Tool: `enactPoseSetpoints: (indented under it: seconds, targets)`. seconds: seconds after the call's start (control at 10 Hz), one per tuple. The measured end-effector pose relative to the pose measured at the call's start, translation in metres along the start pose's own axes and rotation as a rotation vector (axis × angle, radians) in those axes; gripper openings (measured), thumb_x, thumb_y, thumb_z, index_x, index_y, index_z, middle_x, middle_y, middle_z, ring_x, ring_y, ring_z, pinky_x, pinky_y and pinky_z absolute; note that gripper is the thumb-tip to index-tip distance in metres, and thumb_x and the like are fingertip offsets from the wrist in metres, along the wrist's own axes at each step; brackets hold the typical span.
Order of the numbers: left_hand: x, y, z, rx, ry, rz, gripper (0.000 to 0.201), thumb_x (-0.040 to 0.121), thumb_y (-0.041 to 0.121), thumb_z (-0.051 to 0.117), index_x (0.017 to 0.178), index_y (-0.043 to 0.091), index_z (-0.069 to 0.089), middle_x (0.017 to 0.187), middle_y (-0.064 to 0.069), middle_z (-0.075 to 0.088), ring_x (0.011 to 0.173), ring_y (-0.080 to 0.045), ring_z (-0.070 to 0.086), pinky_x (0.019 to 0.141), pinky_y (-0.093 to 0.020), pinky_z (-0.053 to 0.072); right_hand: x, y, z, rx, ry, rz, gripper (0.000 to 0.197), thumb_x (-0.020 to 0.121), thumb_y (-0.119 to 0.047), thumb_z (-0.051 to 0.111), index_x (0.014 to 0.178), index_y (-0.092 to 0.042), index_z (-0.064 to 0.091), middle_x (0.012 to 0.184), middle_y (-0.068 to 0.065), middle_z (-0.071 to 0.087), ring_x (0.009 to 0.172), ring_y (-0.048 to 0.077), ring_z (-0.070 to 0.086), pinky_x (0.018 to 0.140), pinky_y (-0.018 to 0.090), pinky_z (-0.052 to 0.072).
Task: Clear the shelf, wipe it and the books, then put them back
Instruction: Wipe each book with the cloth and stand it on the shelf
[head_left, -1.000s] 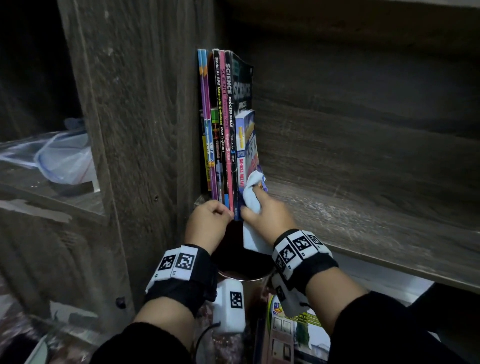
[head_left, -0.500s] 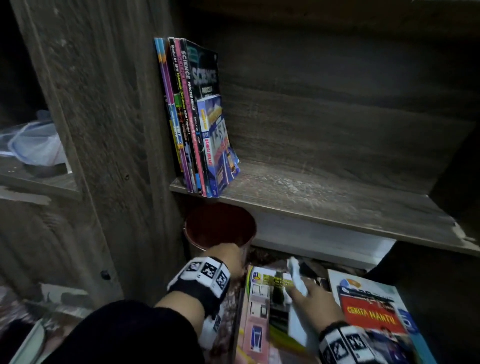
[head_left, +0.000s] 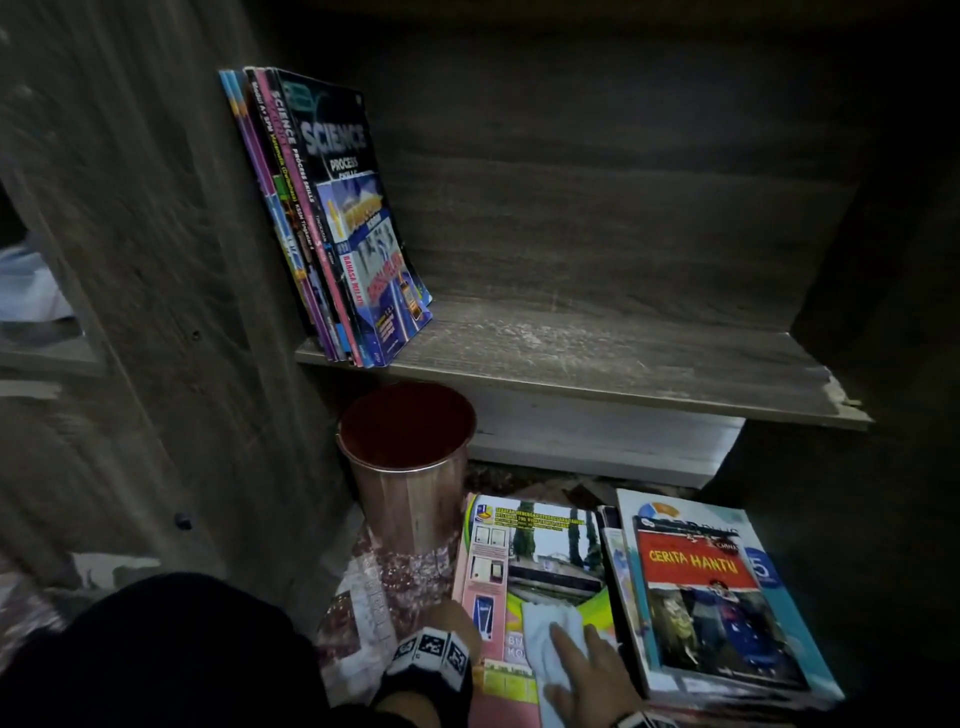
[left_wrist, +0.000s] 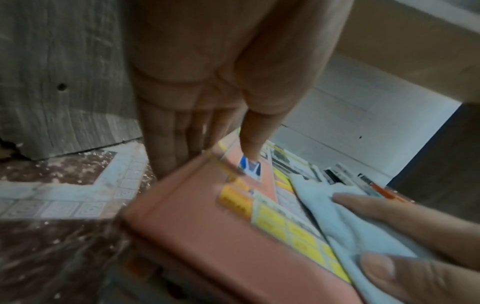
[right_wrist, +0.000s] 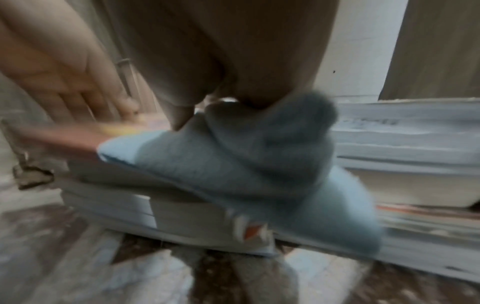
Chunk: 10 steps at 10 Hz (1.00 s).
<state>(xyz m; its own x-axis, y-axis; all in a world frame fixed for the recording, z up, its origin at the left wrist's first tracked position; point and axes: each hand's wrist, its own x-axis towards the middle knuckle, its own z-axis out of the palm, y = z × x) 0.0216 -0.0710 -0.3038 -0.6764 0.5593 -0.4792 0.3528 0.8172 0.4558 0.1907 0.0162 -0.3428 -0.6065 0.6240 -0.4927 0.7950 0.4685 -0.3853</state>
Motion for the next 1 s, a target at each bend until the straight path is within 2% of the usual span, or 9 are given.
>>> enactPoseSetpoints:
  seconds: [0.1,0.2,0.3,0.4,0.5,0.6,0.7,0.9,1.0]
  targets:
    - [-0.003,0.005,0.001,-0.127,-0.031,0.026,0.066,0.097,0.046,0.046,0.144,0.002,0.034,0.147,-0.013,0.042,0.132,-0.024,0.046,0.102,-0.028,0.040,-0.015,-0.014,0.006,0.196,0.042,-0.002,0.096,0.017,-0.101,-0.019,0.063,-0.033,-0.067,0.161,0.009,-0.002,0.148,0.025,0.011,0.117,0.030,0.017]
    - [-0.010,0.020,0.009,-0.267,-0.056,0.114,0.057,0.100,0.041,0.044,0.145,0.007,0.033,0.148,-0.013,0.041,0.133,-0.027,0.043,0.103,-0.025,0.036,-0.017,-0.010,-0.011,0.223,0.031,-0.184,0.091,0.058,-0.099,0.013,0.140,-0.061,0.002,0.160,0.002,-0.003,0.148,0.017,0.008,0.113,0.017,0.014]
    - [-0.022,0.036,0.014,-0.387,-0.019,0.203,0.045,0.103,0.031,0.039,0.143,0.010,0.037,0.142,-0.010,0.048,0.128,-0.024,0.047,0.091,-0.020,0.035,-0.030,-0.032,-0.033,0.308,0.097,-0.321,0.056,0.092,-0.065,0.034,0.138,-0.062,0.002,0.157,-0.006,0.007,0.142,0.002,0.006,0.103,0.006,0.008]
    - [-0.040,0.051,0.005,-0.482,0.038,0.334,0.028,0.101,0.026,0.044,0.127,0.018,0.051,0.124,-0.001,0.060,0.110,-0.016,0.056,0.085,-0.019,0.039,-0.021,-0.038,-0.039,0.476,0.236,-0.343,0.045,0.102,-0.032,0.039,0.142,-0.044,0.020,0.145,-0.014,0.027,0.137,-0.002,0.019,0.099,0.007,0.016]
    - [-0.065,0.061,-0.016,-0.448,0.066,0.482,0.017,0.098,0.026,0.050,0.113,0.023,0.057,0.108,0.001,0.067,0.098,-0.016,0.062,0.085,-0.026,0.049,-0.022,-0.036,-0.050,0.551,0.465,-0.300,0.041,0.101,-0.033,0.040,0.140,-0.041,0.028,0.150,-0.011,0.030,0.136,0.005,0.028,0.107,0.017,0.021]
    - [-0.095,0.053,-0.042,-0.430,0.041,0.628,0.018,0.095,0.019,0.057,0.110,0.029,0.059,0.103,0.006,0.070,0.095,-0.011,0.065,0.084,-0.019,0.049,-0.017,-0.034,-0.056,0.734,0.660,-0.117,0.053,0.099,-0.045,0.034,0.143,-0.015,0.035,0.158,0.002,0.018,0.137,0.024,0.031,0.108,0.019,0.016]
    - [-0.118,0.040,-0.066,-0.424,0.025,0.718,0.027,0.093,0.018,0.060,0.112,0.037,0.059,0.107,0.011,0.071,0.099,-0.002,0.064,0.087,-0.015,0.048,-0.028,-0.058,-0.075,0.746,0.709,-0.175,0.041,0.104,-0.022,0.029,0.144,-0.020,0.032,0.159,0.004,0.018,0.140,0.023,0.026,0.110,0.021,0.016]
    - [-0.138,0.042,-0.100,-0.675,0.075,0.843,0.039,0.084,0.028,0.058,0.123,0.023,0.060,0.118,0.016,0.067,0.114,0.000,0.059,0.097,-0.020,0.043,-0.075,-0.124,-0.131,0.545,0.845,-0.617,0.047,0.083,-0.069,0.016,0.129,-0.073,0.010,0.152,-0.025,0.010,0.138,-0.013,-0.006,0.110,0.018,0.008]
    - [-0.150,0.044,-0.112,-0.774,0.002,0.886,0.039,0.084,0.026,0.061,0.123,0.022,0.059,0.118,0.006,0.069,0.113,-0.013,0.063,0.101,-0.033,0.047,-0.058,-0.109,-0.169,0.709,0.936,-0.522,0.042,0.087,-0.068,0.025,0.127,-0.074,0.017,0.154,-0.016,0.025,0.141,0.009,0.027,0.112,0.040,0.030]
